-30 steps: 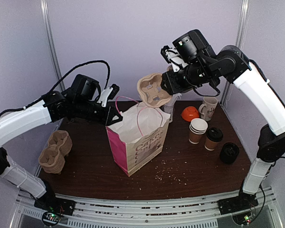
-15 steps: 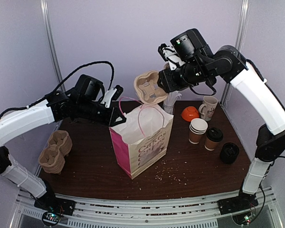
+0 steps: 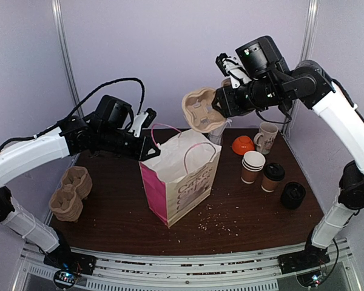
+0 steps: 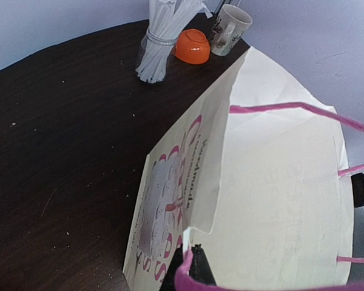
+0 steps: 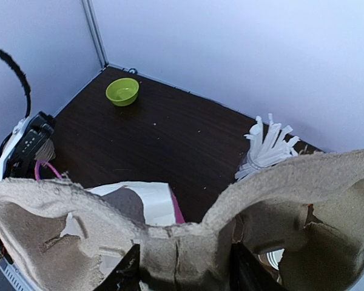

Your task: Pack the takeout coffee

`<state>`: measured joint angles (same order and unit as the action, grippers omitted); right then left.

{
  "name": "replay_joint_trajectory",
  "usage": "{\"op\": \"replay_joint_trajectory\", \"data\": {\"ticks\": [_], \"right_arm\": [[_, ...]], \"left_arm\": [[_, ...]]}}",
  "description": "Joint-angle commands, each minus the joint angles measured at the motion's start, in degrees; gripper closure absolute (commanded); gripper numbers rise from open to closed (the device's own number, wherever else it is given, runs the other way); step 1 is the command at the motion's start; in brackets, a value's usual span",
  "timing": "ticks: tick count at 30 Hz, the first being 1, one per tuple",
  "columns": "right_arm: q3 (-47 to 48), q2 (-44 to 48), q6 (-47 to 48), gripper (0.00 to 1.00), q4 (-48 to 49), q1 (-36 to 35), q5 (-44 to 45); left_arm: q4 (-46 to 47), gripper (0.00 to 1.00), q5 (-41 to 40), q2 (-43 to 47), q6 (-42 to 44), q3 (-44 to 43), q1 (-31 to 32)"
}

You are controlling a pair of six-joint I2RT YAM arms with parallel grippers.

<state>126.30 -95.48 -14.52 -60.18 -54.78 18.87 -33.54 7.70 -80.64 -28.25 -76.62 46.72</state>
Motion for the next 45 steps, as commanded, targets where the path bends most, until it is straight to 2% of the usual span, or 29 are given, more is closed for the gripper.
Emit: {"op": "replay_joint_trajectory", "data": {"ticks": [1, 12, 28, 45], "right_arm": [[-1.85, -1.27, -0.50, 0.54, 2.16, -3.13, -4.49], [-4.04, -3.51, -0.84, 0.54, 8.21, -5.33, -14.85], [-14.20, -3.74, -2.97, 0.54, 12.91, -5.33, -19.73], [-18.93, -2.56, -6.25, 0.54, 20.53, -5.29, -28.19]], "left_arm": [[2.25, 1.00, -1.18, 0.86, -1.45, -1.86, 0.30], [2.25, 1.00, -1.46, 1.44, -2.37, -2.04, 0.31], [2.33, 1.00, -1.82, 2.77, -2.60, -1.53, 0.30], [3.17, 1.00, -1.61, 3.93, -2.56, 0.36, 0.30]]}}
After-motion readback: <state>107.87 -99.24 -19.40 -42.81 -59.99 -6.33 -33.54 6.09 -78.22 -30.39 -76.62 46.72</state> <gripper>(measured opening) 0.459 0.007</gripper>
